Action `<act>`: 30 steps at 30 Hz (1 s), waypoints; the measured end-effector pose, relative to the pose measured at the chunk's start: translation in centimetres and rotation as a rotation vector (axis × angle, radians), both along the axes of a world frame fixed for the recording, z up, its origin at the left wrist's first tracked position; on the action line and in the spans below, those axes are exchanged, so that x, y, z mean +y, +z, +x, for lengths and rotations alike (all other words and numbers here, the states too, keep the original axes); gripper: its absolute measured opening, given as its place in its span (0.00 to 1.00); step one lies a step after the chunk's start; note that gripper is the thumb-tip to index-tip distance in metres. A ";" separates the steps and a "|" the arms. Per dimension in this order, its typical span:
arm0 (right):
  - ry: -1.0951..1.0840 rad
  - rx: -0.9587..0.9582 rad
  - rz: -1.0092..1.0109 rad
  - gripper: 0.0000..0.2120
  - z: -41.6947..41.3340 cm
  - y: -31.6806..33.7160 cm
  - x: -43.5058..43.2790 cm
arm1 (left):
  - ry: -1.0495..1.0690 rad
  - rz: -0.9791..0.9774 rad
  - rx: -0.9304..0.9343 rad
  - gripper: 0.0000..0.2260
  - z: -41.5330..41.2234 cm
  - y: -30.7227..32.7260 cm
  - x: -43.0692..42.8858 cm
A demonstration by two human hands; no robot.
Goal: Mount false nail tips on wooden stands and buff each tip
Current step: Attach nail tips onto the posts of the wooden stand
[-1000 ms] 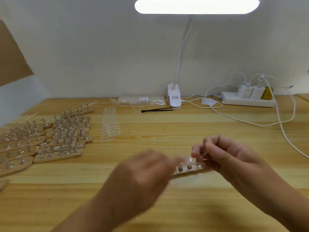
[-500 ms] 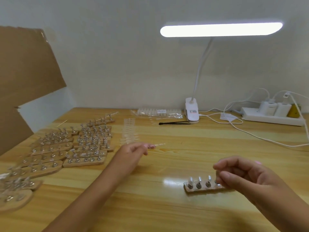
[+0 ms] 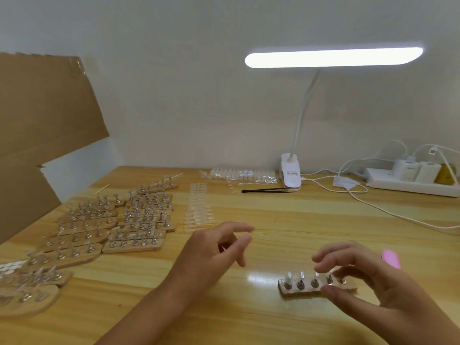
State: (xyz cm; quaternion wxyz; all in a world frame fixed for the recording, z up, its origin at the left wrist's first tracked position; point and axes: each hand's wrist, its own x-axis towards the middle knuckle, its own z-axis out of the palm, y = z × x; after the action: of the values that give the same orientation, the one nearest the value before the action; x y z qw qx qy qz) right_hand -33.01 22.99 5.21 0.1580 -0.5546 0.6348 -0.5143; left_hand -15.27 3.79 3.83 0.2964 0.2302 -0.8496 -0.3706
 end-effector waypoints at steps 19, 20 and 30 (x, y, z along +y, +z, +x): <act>0.047 0.321 -0.144 0.07 0.3 -1.8 -0.1 | -0.392 0.777 0.008 0.03 -1.7 -0.1 6.3; 0.057 0.310 -0.134 0.07 0.3 -1.8 -0.1 | -0.381 0.789 0.011 0.03 -1.7 -0.1 6.3; 0.127 0.257 -0.057 0.07 -0.4 -1.6 0.2 | -0.376 0.748 -0.012 0.06 -1.7 -0.2 6.3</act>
State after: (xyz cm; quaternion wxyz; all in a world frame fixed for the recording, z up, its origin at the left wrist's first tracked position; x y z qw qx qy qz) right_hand -33.38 23.22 3.62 0.0920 -0.6593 0.5985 -0.4458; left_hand -17.01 10.10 3.68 0.1147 0.1651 -0.6854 -0.6998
